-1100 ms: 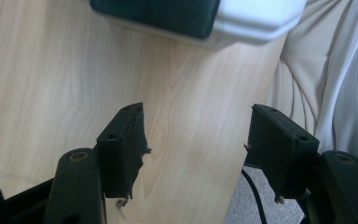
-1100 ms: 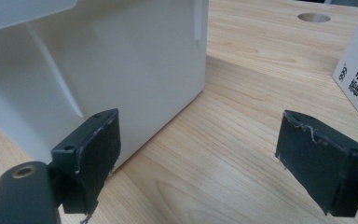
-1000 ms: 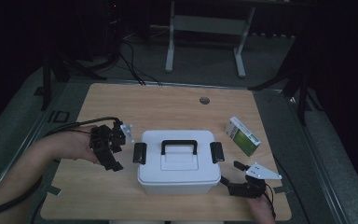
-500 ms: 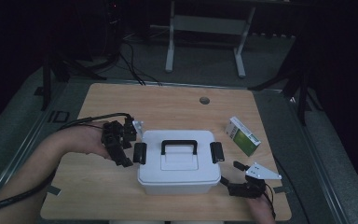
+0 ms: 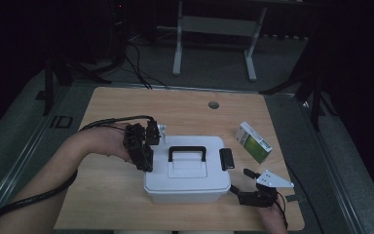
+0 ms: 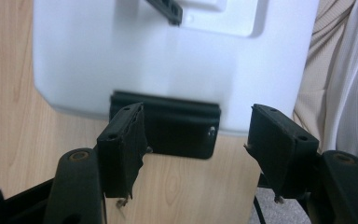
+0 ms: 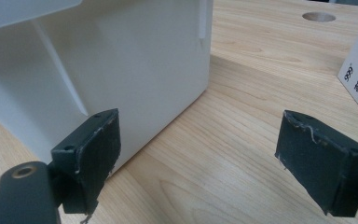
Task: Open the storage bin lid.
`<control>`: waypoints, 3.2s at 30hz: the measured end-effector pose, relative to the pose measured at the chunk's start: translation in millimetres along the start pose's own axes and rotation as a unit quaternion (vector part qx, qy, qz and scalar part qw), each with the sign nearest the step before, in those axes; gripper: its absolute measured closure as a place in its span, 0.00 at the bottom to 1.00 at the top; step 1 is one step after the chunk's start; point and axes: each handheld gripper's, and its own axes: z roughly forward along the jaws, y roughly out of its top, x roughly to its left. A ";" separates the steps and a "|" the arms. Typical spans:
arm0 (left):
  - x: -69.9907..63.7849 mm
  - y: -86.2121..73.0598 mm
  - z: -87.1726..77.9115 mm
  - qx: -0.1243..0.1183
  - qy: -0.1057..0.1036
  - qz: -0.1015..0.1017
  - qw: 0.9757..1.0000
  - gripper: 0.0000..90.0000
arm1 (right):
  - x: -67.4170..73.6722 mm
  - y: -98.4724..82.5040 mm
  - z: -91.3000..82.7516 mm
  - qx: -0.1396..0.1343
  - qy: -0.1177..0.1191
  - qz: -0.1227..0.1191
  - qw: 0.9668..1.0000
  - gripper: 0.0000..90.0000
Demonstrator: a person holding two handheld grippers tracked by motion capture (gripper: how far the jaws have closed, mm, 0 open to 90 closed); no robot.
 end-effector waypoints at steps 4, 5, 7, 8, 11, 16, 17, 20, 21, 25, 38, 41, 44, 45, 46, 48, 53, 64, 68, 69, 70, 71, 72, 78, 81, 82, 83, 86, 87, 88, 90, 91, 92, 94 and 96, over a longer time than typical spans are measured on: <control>1.3 6.9 1.4 0.001 0.001 0.002 1.000 0.41 | 0.0 0.0 0.0 0.001 0.001 0.001 1.000 0.15; 1.3 8.5 1.4 0.002 0.002 0.005 1.000 0.41 | 0.0 0.0 0.1 0.001 0.001 0.000 1.000 0.15; 0.6 11.6 2.2 0.002 0.003 0.008 1.000 0.41 | 0.1 0.0 0.1 0.001 0.002 0.000 1.000 0.15; 0.8 13.1 2.4 0.003 0.003 0.010 1.000 0.41 | 0.0 0.0 0.1 0.001 0.002 0.000 1.000 0.15; 1.4 17.3 3.8 0.004 0.003 0.013 1.000 0.41 | 0.1 0.2 0.2 0.001 0.003 0.000 1.000 0.15; 4.1 24.9 6.7 0.004 0.006 0.012 1.000 0.41 | 0.0 0.2 0.1 0.000 0.005 0.001 1.000 0.15; 4.2 26.7 6.9 0.005 0.005 0.014 1.000 0.41 | -0.2 0.1 0.2 0.000 0.005 0.002 1.000 0.15; 5.0 32.9 7.4 0.005 0.004 0.018 1.000 0.41 | -0.3 0.1 -0.1 0.000 0.005 0.003 1.000 0.15; 5.3 35.0 7.9 0.006 0.005 0.020 1.000 0.41 | -0.4 -0.1 -0.1 0.000 0.005 0.003 1.000 0.15; 6.8 42.8 9.7 0.008 0.005 0.021 1.000 0.41 | -0.6 0.0 -0.3 -0.001 0.005 0.003 1.000 0.15; 12.6 59.9 15.7 0.016 0.001 0.026 1.000 0.41 | -0.8 -0.1 -0.5 -0.001 0.008 0.002 1.000 0.15; 13.1 64.0 16.8 0.019 0.001 0.029 0.999 0.41 | -0.5 0.0 -0.3 0.000 0.008 0.001 1.000 0.15; 13.6 69.4 18.0 0.016 0.000 0.031 0.999 0.41 | -0.6 -0.2 -0.3 0.000 0.009 0.000 1.000 0.15; 13.8 71.2 18.6 0.017 0.002 0.036 0.999 0.41 | -0.7 -0.2 -0.3 0.000 0.009 0.001 1.000 0.15; 13.9 73.1 19.5 0.018 0.000 0.034 0.999 0.41 | -0.7 -0.1 -0.3 0.000 0.009 0.001 1.000 0.15; 14.4 75.0 20.3 0.019 -0.003 0.035 0.999 0.41 | -0.6 -0.1 -0.4 0.000 0.009 0.001 1.000 0.15; 13.8 84.2 23.4 0.019 -0.005 0.042 0.999 0.41 | -0.6 -0.3 -0.4 0.000 0.011 0.001 1.000 0.15; 13.6 99.2 29.7 0.023 -0.008 0.054 0.998 0.49 | -0.7 -0.5 -0.7 -0.001 0.012 0.000 1.000 0.15; 13.6 102.1 31.6 0.033 -0.003 0.062 0.998 0.58 | -0.8 -0.5 -0.8 -0.002 0.012 0.000 1.000 0.15; 13.9 102.8 31.9 0.033 -0.002 0.063 0.997 0.62 | -1.0 -0.6 -0.8 -0.002 0.012 0.000 1.000 0.15; 14.3 103.6 31.8 0.030 0.001 0.068 0.997 0.65 | -1.2 -0.6 -0.8 -0.002 0.012 0.000 1.000 0.15; 14.3 104.2 31.7 0.031 0.004 0.068 0.997 0.70 | -1.1 -0.5 -0.9 -0.002 0.013 0.001 1.000 0.15; 14.8 105.1 31.4 0.034 0.006 0.068 0.997 0.72 | -1.1 -0.4 -1.0 -0.003 0.013 0.000 1.000 0.15; 14.1 109.1 29.9 0.040 0.000 0.075 0.996 0.84 | -1.2 -0.5 -1.0 -0.003 0.013 0.001 1.000 0.15; 14.1 110.8 31.1 0.046 -0.001 0.076 0.996 0.87 | -1.1 -0.4 -0.8 -0.002 0.014 0.000 1.000 0.15; 14.0 111.2 31.5 0.047 -0.003 0.075 0.996 0.90 | -1.0 -0.4 -0.8 -0.001 0.014 0.000 1.000 0.15; 13.6 111.5 31.8 0.047 -0.007 0.074 0.996 0.91 | -1.0 -0.4 -0.7 -0.001 0.014 0.000 1.000 0.15; 13.7 112.5 30.8 0.051 -0.013 0.075 0.996 0.92 | -1.1 -0.4 -0.8 -0.002 0.014 0.001 1.000 0.15; 13.6 112.6 30.9 0.052 -0.016 0.070 0.996 0.93 | -1.1 -0.4 -0.7 -0.002 0.014 0.000 1.000 0.15; 13.3 112.6 30.7 0.052 -0.015 0.068 0.996 0.93 | -1.1 -0.3 -0.6 -0.002 0.014 0.000 1.000 0.15; 13.3 112.6 30.6 0.053 -0.015 0.067 0.996 0.93 | -1.1 -0.2 -0.6 -0.002 0.014 0.000 1.000 0.15; 13.7 112.0 30.4 0.049 -0.017 0.064 0.997 0.93 | -1.0 -0.3 -0.6 -0.002 0.014 -0.001 1.000 0.15; 14.5 111.4 30.1 0.050 -0.017 0.062 0.997 0.93 | -1.1 -0.3 -0.6 -0.002 0.014 0.000 1.000 0.15; 14.2 111.4 29.9 0.052 -0.017 0.059 0.997 0.93 | -1.1 -0.2 -0.5 -0.001 0.014 0.000 1.000 0.15; 12.7 111.4 27.9 0.056 -0.014 0.056 0.997 0.93 | -1.0 -0.3 -0.5 -0.001 0.014 -0.001 1.000 0.15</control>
